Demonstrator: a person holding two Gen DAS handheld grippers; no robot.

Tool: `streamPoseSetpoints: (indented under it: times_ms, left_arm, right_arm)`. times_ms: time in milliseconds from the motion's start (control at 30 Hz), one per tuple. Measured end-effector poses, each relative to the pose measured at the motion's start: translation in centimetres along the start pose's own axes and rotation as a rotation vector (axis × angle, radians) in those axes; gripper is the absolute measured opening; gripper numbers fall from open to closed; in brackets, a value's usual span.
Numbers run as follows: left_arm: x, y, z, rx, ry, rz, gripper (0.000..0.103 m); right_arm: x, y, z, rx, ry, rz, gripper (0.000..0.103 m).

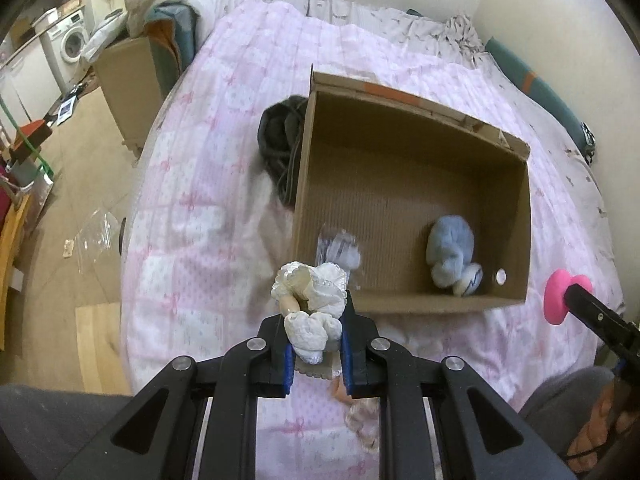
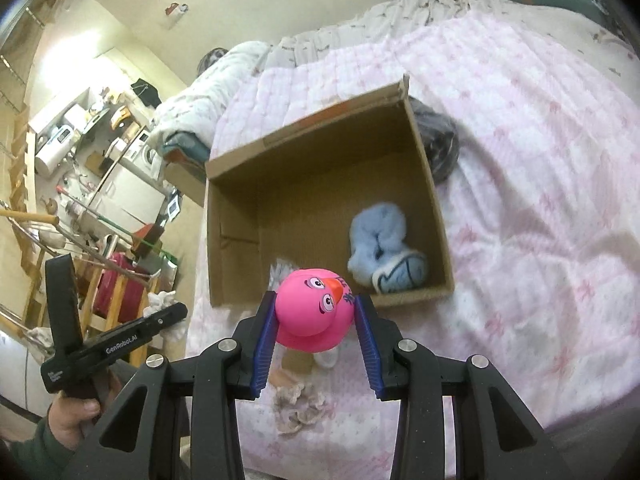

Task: Organize soft objects
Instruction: 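Carry scrunchie and duck over the box and open both tools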

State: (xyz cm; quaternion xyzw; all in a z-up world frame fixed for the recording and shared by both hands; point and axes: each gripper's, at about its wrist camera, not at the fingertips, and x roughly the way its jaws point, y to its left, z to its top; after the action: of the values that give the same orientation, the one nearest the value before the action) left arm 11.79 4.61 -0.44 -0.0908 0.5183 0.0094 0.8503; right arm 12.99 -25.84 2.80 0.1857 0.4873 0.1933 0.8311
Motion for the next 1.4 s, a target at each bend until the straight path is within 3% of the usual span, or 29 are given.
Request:
streamPoseSetpoints:
  times_ms: [267, 533, 633, 700, 867, 1400]
  left_arm:
    - [1.4, -1.3, 2.9, 0.029, 0.001, 0.004, 0.016]
    - [3.3, -3.0, 5.4, 0.074, -0.022, 0.026, 0.016]
    - [4.6, -2.8, 5.5, 0.053, -0.018, -0.025, 0.016]
    - [5.6, -2.5, 5.3, 0.036, -0.021, -0.038, 0.016]
    - [7.6, -2.8, 4.4, 0.074, -0.009, 0.014, 0.016]
    - [8.1, -4.0, 3.8, 0.133, 0.002, 0.022, 0.017]
  right_arm:
    - [0.2, -0.3, 2.5, -0.023, -0.026, -0.002, 0.04]
    - [3.1, -0.7, 4.5, -0.032, -0.029, -0.001, 0.04]
    - [4.1, -1.3, 4.4, -0.011, -0.023, 0.0, 0.04]
    - [4.8, -1.5, 3.9, -0.003, -0.008, -0.002, 0.04]
    - [6.3, -1.5, 2.9, -0.02, 0.04, -0.017, 0.04]
    - [10.4, -1.6, 1.5, -0.057, 0.195, -0.092, 0.04]
